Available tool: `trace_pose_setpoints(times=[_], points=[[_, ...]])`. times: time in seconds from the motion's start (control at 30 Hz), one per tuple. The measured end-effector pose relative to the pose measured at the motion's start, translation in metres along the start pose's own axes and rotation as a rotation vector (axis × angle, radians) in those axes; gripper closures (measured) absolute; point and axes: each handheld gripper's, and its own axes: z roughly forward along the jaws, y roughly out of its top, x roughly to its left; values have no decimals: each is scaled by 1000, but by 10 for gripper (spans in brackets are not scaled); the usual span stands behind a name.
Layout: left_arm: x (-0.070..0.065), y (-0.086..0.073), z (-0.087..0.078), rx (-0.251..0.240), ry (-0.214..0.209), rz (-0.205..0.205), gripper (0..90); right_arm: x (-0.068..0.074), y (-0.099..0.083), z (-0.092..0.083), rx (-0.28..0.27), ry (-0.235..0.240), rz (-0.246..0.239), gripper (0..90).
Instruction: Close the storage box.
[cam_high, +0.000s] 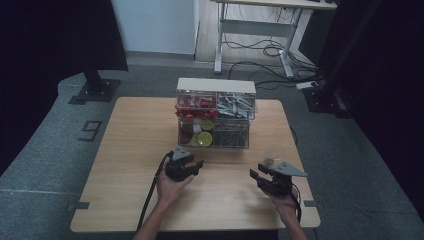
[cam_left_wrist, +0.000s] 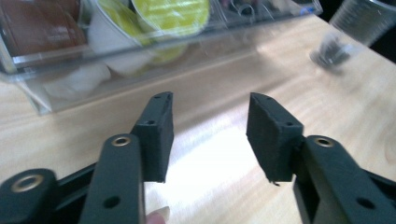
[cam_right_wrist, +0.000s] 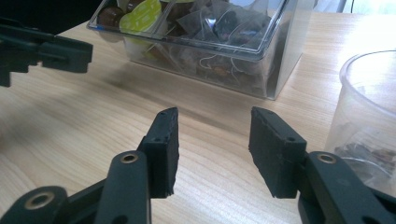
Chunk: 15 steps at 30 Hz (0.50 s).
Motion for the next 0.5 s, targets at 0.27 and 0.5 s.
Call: trace_pose_setpoints(times=[0.27, 0.5], points=[[-7, -21, -24, 10, -6, 48, 443, 3, -10, -14, 2, -20, -35, 495], [-9, -37, -39, 17, -14, 57, 419, 5, -21, -29, -6, -12, -40, 482]])
